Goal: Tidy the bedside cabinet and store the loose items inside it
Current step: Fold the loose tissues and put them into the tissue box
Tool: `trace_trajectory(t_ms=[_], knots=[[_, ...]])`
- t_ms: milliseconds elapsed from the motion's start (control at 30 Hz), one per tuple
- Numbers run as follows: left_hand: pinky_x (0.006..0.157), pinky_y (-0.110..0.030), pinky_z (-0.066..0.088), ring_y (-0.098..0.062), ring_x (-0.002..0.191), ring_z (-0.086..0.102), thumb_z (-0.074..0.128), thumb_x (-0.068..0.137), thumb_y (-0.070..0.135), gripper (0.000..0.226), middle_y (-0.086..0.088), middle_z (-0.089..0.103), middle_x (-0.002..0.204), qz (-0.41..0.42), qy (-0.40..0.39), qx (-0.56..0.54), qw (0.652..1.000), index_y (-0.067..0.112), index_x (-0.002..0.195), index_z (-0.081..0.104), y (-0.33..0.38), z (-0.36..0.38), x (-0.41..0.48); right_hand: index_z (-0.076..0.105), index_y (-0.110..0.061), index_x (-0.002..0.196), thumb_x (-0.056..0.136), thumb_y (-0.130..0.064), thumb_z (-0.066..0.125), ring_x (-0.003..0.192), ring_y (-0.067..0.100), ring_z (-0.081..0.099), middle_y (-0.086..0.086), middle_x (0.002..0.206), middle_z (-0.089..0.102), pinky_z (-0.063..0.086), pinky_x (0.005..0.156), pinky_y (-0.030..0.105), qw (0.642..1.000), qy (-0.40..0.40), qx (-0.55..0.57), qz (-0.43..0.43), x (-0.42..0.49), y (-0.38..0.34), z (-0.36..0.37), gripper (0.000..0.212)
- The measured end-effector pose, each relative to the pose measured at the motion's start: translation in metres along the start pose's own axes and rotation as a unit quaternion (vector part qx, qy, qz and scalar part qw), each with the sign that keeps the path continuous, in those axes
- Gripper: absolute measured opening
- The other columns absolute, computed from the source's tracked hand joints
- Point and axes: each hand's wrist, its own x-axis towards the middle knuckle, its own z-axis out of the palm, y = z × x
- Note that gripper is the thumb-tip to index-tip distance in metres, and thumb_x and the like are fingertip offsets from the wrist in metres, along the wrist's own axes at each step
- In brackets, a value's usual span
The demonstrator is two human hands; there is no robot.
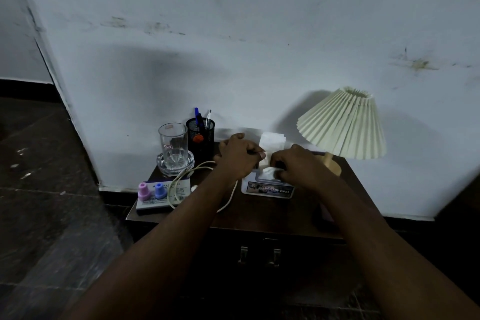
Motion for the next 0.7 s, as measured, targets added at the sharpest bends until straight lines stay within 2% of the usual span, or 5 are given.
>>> trace_trajectory(t_ms=[100, 367, 467, 600, 700], knots=[[0.112, -0.049, 0.018, -0.023, 0.146, 0.017, 0.076, 0.088, 0.045, 0.01, 0.011, 0.037, 0.158, 0.007, 0.001, -0.002, 1.0, 0.036, 0.094, 0.078, -0.001, 0.002, 0.0, 0.069, -0.029, 0.095, 0.082, -0.023, 0.065, 0.097, 0.023, 0.052, -0.005, 0.09, 0.066, 0.041, 0.077, 0.035, 0.999, 0.008, -0.03, 0.019, 0.001, -0.002, 0.0, 0.014], [0.115, -0.056, 0.024, -0.026, 0.146, 0.02, 0.074, 0.088, 0.05, 0.008, 0.01, 0.04, 0.157, 0.01, 0.0, 0.007, 1.0, 0.048, 0.081, 0.071, -0.002, 0.003, 0.0, 0.07, -0.03, 0.108, 0.09, -0.032, 0.063, 0.116, 0.027, 0.052, -0.003, 0.111, 0.069, 0.039, 0.095, 0.045, 0.994, -0.047, -0.089, 0.044, 0.001, -0.012, -0.006, 0.019], [0.116, -0.057, 0.022, -0.025, 0.147, 0.019, 0.074, 0.087, 0.051, 0.005, 0.009, 0.042, 0.157, 0.012, -0.009, 0.01, 1.0, 0.049, 0.082, 0.073, -0.003, 0.002, 0.001, 0.07, -0.031, 0.104, 0.093, -0.04, 0.062, 0.114, 0.027, 0.049, -0.004, 0.106, 0.069, 0.037, 0.093, 0.044, 0.996, -0.023, -0.074, 0.036, 0.0, -0.013, -0.012, 0.016], [0.117, -0.058, 0.021, -0.025, 0.149, 0.02, 0.072, 0.082, 0.059, 0.013, 0.01, 0.049, 0.151, 0.025, -0.01, 0.018, 0.999, 0.06, 0.07, 0.068, -0.007, 0.004, 0.004, 0.073, -0.03, 0.101, 0.094, -0.029, 0.061, 0.11, 0.027, 0.052, -0.002, 0.104, 0.071, 0.039, 0.089, 0.041, 0.997, -0.015, -0.074, 0.02, -0.002, -0.018, -0.005, 0.014], [0.118, -0.059, 0.023, -0.025, 0.148, 0.02, 0.074, 0.083, 0.054, 0.029, 0.009, 0.043, 0.156, 0.017, -0.02, 0.017, 1.0, 0.063, 0.058, 0.064, -0.004, 0.005, 0.001, 0.074, -0.029, 0.099, 0.091, -0.023, 0.059, 0.105, 0.027, 0.054, 0.001, 0.098, 0.071, 0.043, 0.084, 0.038, 0.996, -0.011, -0.092, 0.01, -0.003, -0.016, 0.003, 0.018]])
